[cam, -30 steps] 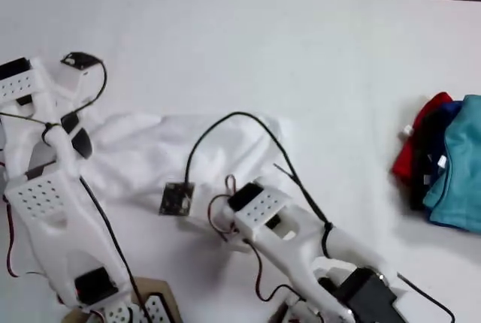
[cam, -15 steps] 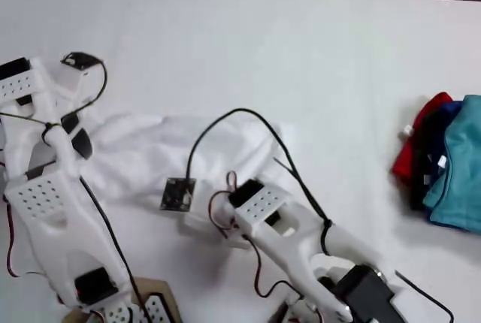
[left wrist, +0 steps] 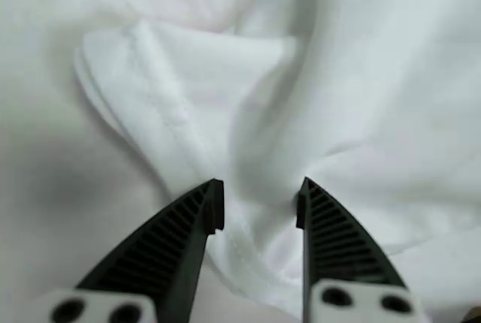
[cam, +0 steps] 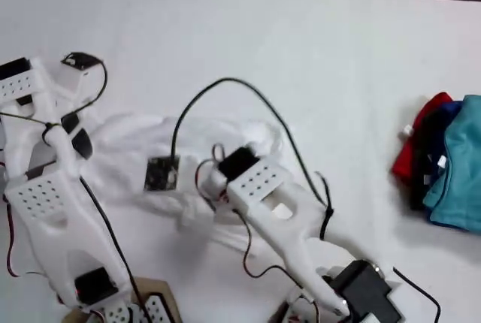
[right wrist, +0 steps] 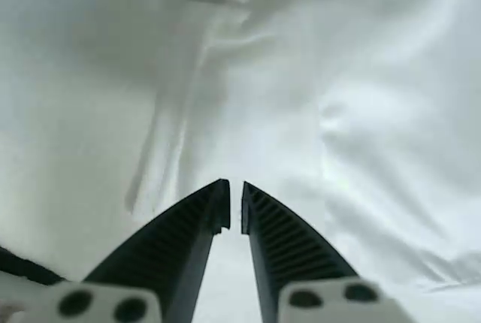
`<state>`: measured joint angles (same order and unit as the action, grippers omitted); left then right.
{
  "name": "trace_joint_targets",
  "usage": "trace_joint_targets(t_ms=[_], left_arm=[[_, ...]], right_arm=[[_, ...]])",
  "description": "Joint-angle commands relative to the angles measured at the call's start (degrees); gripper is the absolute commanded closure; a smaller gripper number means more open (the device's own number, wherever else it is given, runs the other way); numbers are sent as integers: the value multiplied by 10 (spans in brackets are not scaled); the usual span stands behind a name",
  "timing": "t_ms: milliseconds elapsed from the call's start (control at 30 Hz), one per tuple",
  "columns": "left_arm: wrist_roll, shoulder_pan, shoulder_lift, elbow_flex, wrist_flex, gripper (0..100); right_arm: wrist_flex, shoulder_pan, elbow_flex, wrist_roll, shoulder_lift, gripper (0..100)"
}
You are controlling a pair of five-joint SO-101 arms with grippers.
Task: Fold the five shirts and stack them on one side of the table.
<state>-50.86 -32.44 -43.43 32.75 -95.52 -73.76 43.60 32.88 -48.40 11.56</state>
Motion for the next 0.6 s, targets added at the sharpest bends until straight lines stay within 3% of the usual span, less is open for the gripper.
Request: trace_joint_targets(t_ms=[0,67,133,267,367,567], left_arm=[[-4,0,3,4,-2,816],[-4,0,3,4,-2,816],[-4,1,3,5,-1,816],[-4,3,3,2,14,816],[-4,2,3,2,14,816],[-4,1,3,2,14,816]], right_arm=[[-7,-43,-42,-25,-4,958],[-19,-44,-42,-16,-2,954],[-50,-13,-43,46,2,920],[-70,86,-29,84,2,718],[-59,140,-4,105,2,727],[16,145,77,99,-5,735]])
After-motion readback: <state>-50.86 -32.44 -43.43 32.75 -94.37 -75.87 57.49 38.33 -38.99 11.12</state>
